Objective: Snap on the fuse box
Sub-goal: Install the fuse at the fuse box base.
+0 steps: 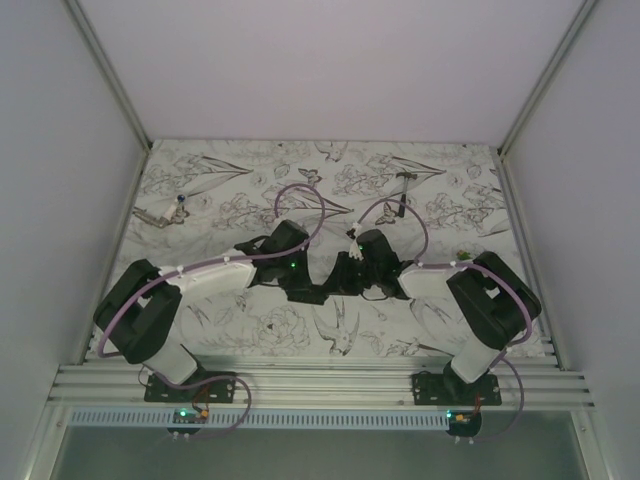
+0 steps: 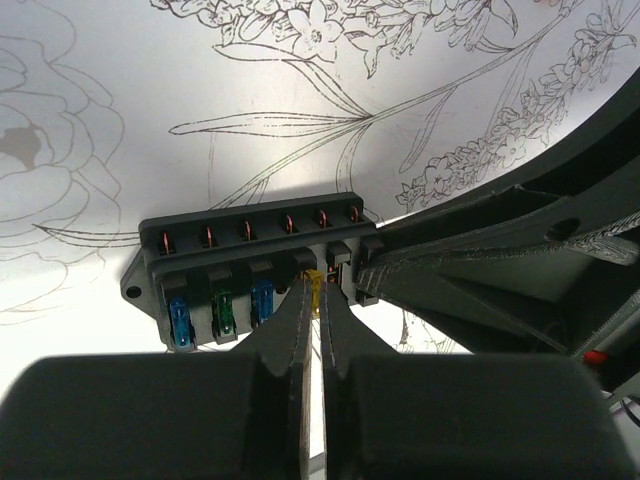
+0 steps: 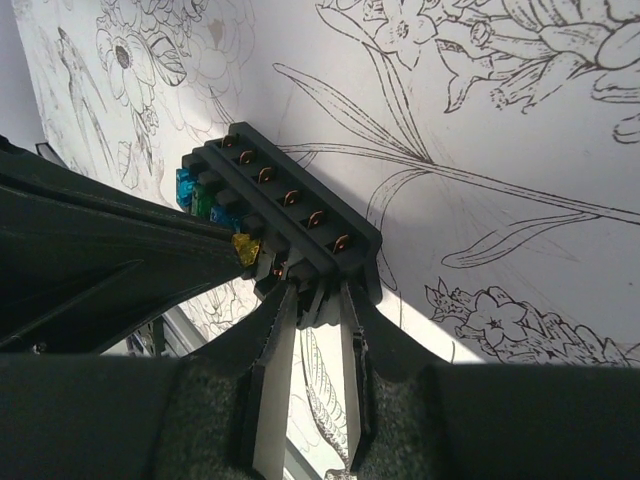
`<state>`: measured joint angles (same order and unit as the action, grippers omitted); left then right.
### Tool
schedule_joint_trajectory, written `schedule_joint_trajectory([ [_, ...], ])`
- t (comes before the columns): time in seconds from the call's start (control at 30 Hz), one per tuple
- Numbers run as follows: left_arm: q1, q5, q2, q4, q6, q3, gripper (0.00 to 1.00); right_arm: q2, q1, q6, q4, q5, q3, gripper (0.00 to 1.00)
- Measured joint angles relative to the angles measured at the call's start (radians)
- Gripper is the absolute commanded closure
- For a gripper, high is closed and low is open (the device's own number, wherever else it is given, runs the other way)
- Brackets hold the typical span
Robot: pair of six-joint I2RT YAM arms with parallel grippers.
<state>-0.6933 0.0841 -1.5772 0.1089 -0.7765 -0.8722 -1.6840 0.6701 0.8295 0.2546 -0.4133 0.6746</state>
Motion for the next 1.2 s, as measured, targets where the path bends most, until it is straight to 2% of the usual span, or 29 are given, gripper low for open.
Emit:
schedule_joint_trajectory([
  [0.53,0.011,0.001,-0.035,0.151,0.035,-0.080,1.00,-0.025,0.027,-0.028,-0.126,0.019,0.084,0.76],
  [0.9,-0.055,-0.116,-0.044,0.160,0.002,-0.091,1.00,-0.031,0.027,-0.029,-0.146,0.014,0.098,0.78],
  [1.2,-0.057,-0.123,-0.029,0.124,-0.022,-0.060,1.00,-0.032,0.027,-0.032,-0.134,0.007,0.092,0.79],
])
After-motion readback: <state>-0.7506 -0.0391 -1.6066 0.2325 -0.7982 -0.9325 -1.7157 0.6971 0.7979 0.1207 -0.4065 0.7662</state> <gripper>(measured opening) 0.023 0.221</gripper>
